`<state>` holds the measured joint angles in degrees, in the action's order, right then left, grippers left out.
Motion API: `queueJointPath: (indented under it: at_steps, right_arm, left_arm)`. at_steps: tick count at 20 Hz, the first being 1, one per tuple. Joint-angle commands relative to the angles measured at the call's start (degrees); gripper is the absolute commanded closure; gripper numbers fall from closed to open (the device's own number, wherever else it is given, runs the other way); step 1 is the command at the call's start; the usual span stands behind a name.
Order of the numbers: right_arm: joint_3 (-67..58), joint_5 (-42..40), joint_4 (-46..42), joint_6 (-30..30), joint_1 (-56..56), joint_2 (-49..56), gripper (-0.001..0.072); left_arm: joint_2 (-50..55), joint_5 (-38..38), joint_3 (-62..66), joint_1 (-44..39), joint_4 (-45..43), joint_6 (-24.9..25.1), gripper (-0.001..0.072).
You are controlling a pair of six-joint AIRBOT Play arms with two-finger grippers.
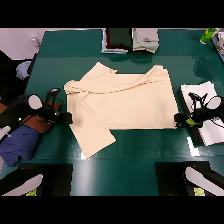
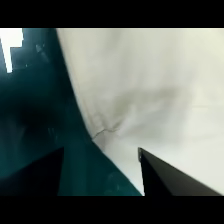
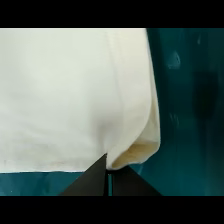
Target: Fold the shirts.
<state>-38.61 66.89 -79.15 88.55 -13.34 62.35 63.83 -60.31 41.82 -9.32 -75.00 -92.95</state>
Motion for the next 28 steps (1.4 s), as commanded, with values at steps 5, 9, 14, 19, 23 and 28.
queueJointPath:
  at_steps: [5,9,14,19,23,28]
  right_arm:
    - [0.0,-0.2,-0.1,-0.2,0.0,-3.4,0.0696]
    - [-2.5,-0.6,0.1,-0.3,0.0,-6.9,0.0696]
    - [-20.4,2.3,0.1,-0.3,0.0,-14.7,0.0696]
    - [-45.1,2.0,-0.1,-0.3,0.0,-20.9,0.0696]
    - [-60.9,2.3,-0.6,-0.3,0.0,-22.1,0.0696]
    - [-74.7,5.4,-2.3,-0.2,-0.1,-19.4,0.0698]
  left_arm:
    - [5.7,3.9,-1.1,-2.4,5.2,0.0,0.0462]
    - [5.4,0.9,5.1,-2.3,4.7,0.5,0.0680]
    - [-7.1,-1.0,25.9,-2.3,-2.4,0.4,0.0680]
    - [-19.7,0.3,51.9,-2.3,-9.6,0.4,0.0681]
    - [-22.7,0.3,68.0,-2.3,-10.2,0.4,0.0681]
    - [-22.7,2.0,76.4,-2.3,-10.2,0.4,0.0682]
